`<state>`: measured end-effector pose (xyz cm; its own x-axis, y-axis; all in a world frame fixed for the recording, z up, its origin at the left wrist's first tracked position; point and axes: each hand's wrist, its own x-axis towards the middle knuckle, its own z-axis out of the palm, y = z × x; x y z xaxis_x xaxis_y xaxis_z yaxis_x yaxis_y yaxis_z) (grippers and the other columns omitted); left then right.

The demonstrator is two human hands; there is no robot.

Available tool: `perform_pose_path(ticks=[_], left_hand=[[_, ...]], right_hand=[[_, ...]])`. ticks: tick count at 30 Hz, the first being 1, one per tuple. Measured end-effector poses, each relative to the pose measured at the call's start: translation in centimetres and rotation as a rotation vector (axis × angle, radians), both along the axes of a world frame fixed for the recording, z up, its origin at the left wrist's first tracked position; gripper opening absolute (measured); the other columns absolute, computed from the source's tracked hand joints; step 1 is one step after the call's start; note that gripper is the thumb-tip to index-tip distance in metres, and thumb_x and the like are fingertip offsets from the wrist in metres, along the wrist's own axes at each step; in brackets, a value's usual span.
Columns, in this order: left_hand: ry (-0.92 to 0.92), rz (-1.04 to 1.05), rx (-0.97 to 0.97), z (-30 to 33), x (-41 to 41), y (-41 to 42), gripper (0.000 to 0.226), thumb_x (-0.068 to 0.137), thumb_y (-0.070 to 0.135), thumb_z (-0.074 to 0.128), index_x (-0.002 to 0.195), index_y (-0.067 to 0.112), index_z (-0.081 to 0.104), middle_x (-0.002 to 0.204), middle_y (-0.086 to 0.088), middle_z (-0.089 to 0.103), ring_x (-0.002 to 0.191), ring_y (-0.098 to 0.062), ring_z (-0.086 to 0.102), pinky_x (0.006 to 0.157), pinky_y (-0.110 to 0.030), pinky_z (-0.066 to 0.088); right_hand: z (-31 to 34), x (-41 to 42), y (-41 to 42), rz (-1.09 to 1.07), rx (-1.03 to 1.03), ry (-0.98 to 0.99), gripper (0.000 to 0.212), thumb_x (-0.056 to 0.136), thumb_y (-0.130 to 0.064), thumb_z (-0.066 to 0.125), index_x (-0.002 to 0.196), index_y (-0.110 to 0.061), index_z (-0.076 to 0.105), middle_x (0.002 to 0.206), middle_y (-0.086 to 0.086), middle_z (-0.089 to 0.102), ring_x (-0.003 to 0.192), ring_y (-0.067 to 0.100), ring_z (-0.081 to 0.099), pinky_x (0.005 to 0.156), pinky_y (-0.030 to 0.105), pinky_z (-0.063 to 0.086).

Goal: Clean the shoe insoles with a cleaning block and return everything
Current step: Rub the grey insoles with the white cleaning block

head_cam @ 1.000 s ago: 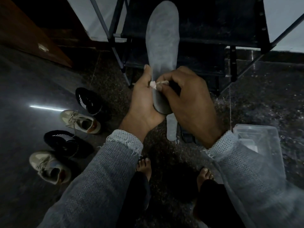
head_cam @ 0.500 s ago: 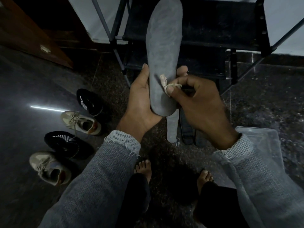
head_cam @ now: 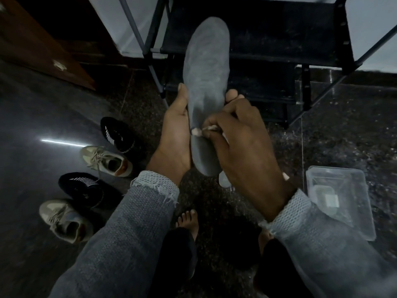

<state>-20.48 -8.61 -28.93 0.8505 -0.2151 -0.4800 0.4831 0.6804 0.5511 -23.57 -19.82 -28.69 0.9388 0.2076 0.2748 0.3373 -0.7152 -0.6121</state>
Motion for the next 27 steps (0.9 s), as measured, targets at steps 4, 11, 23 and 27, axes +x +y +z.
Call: perform_pose_path(ticks=[4,11,23,27], left_hand=[[-0.037,-0.051,-0.143,0.1,-0.4,-1.2,0.063,0.102,0.049,0.027,0.099,0.005,0.071,0.097,-0.011,0.068,0.088,-0.023,0.067,0.081,-0.034,0.058],[-0.017,-0.004,-0.129,0.4,0.3,-0.2,0.071,0.100,0.057,0.022,0.122,0.003,0.062,0.119,-0.017,0.065,0.123,-0.031,0.056,0.095,-0.040,0.051],[-0.037,0.017,-0.114,0.2,-0.5,-1.3,0.067,0.103,0.047,0.029,0.088,0.004,0.078,0.093,-0.013,0.074,0.087,-0.022,0.071,0.084,-0.032,0.057],[-0.045,-0.004,-0.143,0.3,-0.4,-1.3,0.066,0.103,0.044,0.028,0.089,0.002,0.077,0.094,-0.016,0.073,0.089,-0.024,0.070,0.092,-0.035,0.053]], right_hand=[[0.6,2.1,-1.0,-0.104,-0.077,-0.075,0.032,0.090,-0.034,0.046,0.088,-0.010,0.068,0.093,0.012,0.059,0.084,0.029,0.053,0.068,0.045,0.047],[1.8,0.9,-1.8,0.297,0.021,0.356,0.011,0.092,-0.021,0.062,0.090,-0.013,0.069,0.090,-0.002,0.055,0.082,0.007,0.048,0.076,0.021,0.039],[0.2,2.0,-2.4,-0.125,0.252,0.241,0.006,0.093,-0.022,0.063,0.094,-0.019,0.067,0.097,-0.002,0.057,0.089,0.009,0.058,0.086,0.028,0.050],[0.2,2.1,-2.3,-0.113,0.369,0.343,0.004,0.091,-0.018,0.065,0.090,-0.016,0.068,0.088,-0.005,0.065,0.082,0.006,0.063,0.079,0.033,0.056]])
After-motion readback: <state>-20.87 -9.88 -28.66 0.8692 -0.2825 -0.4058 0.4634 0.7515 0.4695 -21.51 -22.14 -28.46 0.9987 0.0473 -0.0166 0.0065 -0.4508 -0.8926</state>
